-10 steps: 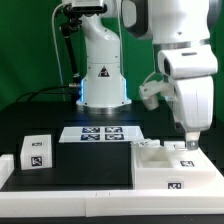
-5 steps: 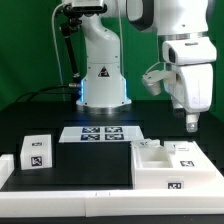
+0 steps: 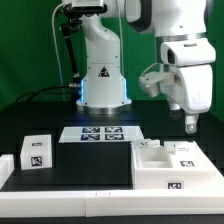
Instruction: Assemble cabinet
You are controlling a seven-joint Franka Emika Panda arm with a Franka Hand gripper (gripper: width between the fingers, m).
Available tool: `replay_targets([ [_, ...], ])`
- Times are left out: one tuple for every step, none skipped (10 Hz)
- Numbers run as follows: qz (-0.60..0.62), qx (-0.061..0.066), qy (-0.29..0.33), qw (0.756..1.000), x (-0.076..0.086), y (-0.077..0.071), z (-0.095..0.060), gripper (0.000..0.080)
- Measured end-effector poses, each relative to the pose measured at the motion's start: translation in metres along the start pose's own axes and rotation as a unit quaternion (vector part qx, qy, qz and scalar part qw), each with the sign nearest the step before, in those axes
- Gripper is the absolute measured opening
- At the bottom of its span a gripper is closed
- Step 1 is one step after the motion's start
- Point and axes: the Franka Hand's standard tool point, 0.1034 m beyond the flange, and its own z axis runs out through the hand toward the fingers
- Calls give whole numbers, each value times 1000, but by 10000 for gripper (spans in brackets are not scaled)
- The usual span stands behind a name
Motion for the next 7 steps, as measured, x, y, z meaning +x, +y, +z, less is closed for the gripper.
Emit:
replay_targets([
  [-22,3,1,1000,-9,-6,3,797],
  [-44,5,0,999,-12,-9,5,797],
  [-57,8,0,998,-12,-13,6,797],
  [-65,10,-2,998,-11,-16,8,797],
  [-62,10,-2,998,-12,-16,8,797],
  [-62,10,-1,998,-12,-16,8,797],
  [-62,11,-1,998,-12,-16,8,797],
])
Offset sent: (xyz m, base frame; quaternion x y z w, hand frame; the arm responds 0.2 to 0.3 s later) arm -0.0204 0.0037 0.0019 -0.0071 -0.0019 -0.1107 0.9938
